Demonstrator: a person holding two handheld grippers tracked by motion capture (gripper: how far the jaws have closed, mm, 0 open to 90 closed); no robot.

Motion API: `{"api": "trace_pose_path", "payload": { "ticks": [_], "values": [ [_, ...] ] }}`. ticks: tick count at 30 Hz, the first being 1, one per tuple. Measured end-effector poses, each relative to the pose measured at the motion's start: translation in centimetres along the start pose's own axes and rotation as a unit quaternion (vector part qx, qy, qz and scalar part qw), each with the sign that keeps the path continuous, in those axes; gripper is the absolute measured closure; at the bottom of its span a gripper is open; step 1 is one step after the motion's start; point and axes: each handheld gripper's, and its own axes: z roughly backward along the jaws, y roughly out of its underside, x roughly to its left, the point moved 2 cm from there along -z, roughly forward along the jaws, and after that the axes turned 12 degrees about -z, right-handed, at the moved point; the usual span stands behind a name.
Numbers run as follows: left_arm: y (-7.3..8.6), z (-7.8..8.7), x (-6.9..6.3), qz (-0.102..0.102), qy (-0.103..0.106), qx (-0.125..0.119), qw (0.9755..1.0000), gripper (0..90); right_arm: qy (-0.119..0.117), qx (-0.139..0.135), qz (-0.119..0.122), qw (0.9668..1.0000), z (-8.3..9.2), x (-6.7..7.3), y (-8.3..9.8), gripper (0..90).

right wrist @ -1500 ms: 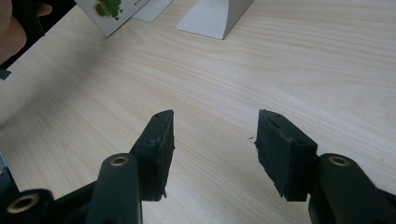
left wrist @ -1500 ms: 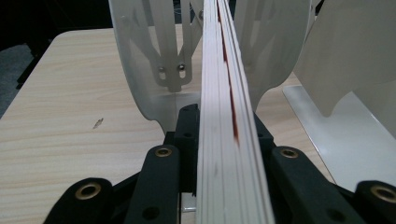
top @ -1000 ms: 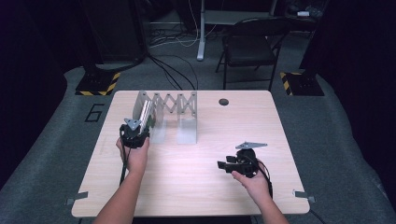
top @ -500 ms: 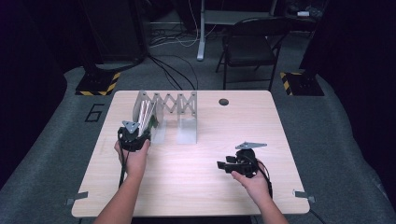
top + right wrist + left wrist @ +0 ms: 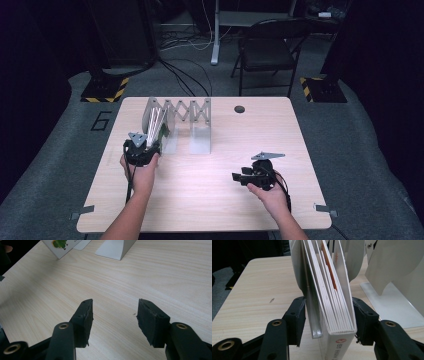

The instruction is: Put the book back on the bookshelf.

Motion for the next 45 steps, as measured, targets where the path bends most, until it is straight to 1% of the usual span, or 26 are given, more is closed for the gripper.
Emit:
{"api": "trace_pose_path", "payload": {
  "ticks": [1,2,4,5,7,8,9,12,15,19,20,21,22,23,26,27,30,32,33,34,36,38,41,42,44,45],
  "values": [
    [0.0,-0.1,0.0,0.002,-0.004,-0.006,1.0000,48.9,0.000,0.000,-0.001,1.0000,0.0,0.0,0.0,46.5],
    [0.0,0.1,0.0,0.001,0.001,0.000,1.0000,48.8,0.000,0.000,-0.002,1.0000,0.0,0.1,0.0,46.5],
    [0.0,0.1,0.0,0.001,0.001,-0.002,1.0000,47.8,0.001,0.001,0.001,1.0000,-0.1,0.0,0.0,46.4],
    [0.0,0.2,0.0,-0.001,0.000,-0.002,1.0000,47.4,0.000,0.001,-0.001,1.0000,-0.1,0.1,0.0,46.4],
    [0.0,0.2,0.0,0.003,0.000,-0.007,1.0000,47.0,0.000,0.001,-0.001,1.0000,-0.1,0.1,0.0,46.4],
    [0.0,0.3,0.0,0.008,0.003,-0.006,0.9999,46.9,0.000,0.001,-0.001,1.0000,-0.1,0.1,0.0,46.4],
    [0.0,0.3,0.0,0.008,0.006,-0.003,0.9999,46.3,0.001,0.002,-0.003,1.0000,-0.1,0.1,0.0,46.4],
    [0.0,0.5,-0.1,0.002,0.009,-0.002,1.0000,45.2,0.001,0.003,-0.001,1.0000,-0.2,0.0,0.0,46.4],
    [0.0,0.6,-0.3,0.006,0.012,-0.003,0.9999,44.4,0.001,0.003,0.000,1.0000,-0.2,0.0,0.0,46.4],
    [-0.1,0.9,-0.4,0.001,0.011,-0.009,0.9999,43.5,0.001,0.001,-0.001,1.0000,-0.2,0.0,-0.1,46.4],
    [-0.2,1.1,-0.4,0.001,0.014,-0.006,0.9999,43.4,0.001,0.002,-0.001,1.0000,-0.2,0.0,-0.1,46.3],
    [-0.2,1.2,-0.3,-0.002,0.013,-0.006,0.9999,43.2,0.000,0.001,0.000,1.0000,-0.2,0.0,-0.1,46.4],
    [-0.3,1.3,-0.4,0.001,0.013,-0.008,0.9999,43.0,0.000,0.000,0.000,1.0000,-0.2,0.0,-0.1,46.3],
    [-0.3,1.5,-0.3,-0.002,0.016,-0.007,0.9998,42.9,0.000,0.002,-0.005,1.0000,-0.2,0.1,-0.1,46.3],
    [-0.5,2.0,-0.1,-0.004,0.022,-0.007,0.9997,42.2,0.002,0.003,-0.003,1.0000,-0.3,0.2,-0.1,46.3],
    [-0.6,2.1,0.0,-0.004,0.023,-0.009,0.9997,42.2,0.002,0.003,0.000,1.0000,-0.4,0.1,-0.1,46.3],
    [-0.9,2.7,0.2,-0.005,0.024,-0.011,0.9996,41.8,0.000,0.003,0.000,1.0000,-0.3,0.2,-0.1,46.2],
    [-1.3,3.1,0.4,-0.003,0.026,-0.015,0.9995,41.5,0.000,0.002,-0.001,1.0000,-0.3,0.3,-0.1,46.2],
    [-1.4,3.2,0.4,0.003,0.028,-0.021,0.9994,41.4,0.000,0.003,-0.002,1.0000,-0.3,0.3,-0.1,46.2],
    [-1.6,3.5,0.5,-0.004,0.028,-0.020,0.9994,41.4,0.001,0.003,-0.003,1.0000,-0.3,0.3,-0.1,46.2],
    [-1.9,3.8,0.5,-0.009,0.030,-0.024,0.9992,41.1,0.001,0.002,-0.003,1.0000,-0.3,0.3,-0.1,46.2],
    [-2.2,4.2,0.4,-0.007,0.033,-0.030,0.9990,41.1,0.001,0.002,-0.003,1.0000,-0.3,0.3,-0.1,46.2],
    [-2.5,4.9,0.4,-0.020,0.040,-0.030,0.9985,41.0,0.002,0.003,-0.002,1.0000,-0.4,0.4,-0.1,46.1],
    [-2.6,5.0,0.3,-0.015,0.043,-0.034,0.9984,40.9,0.002,0.003,-0.002,1.0000,-0.4,0.4,-0.1,46.0],
    [-2.8,5.3,0.2,-0.012,0.052,-0.035,0.9980,40.8,0.002,0.003,-0.001,1.0000,-0.4,0.4,-0.1,45.9],
    [-2.8,5.5,0.2,-0.014,0.055,-0.033,0.9979,40.7,0.002,0.003,0.001,1.0000,-0.4,0.4,-0.1,45.9]
  ]
}}
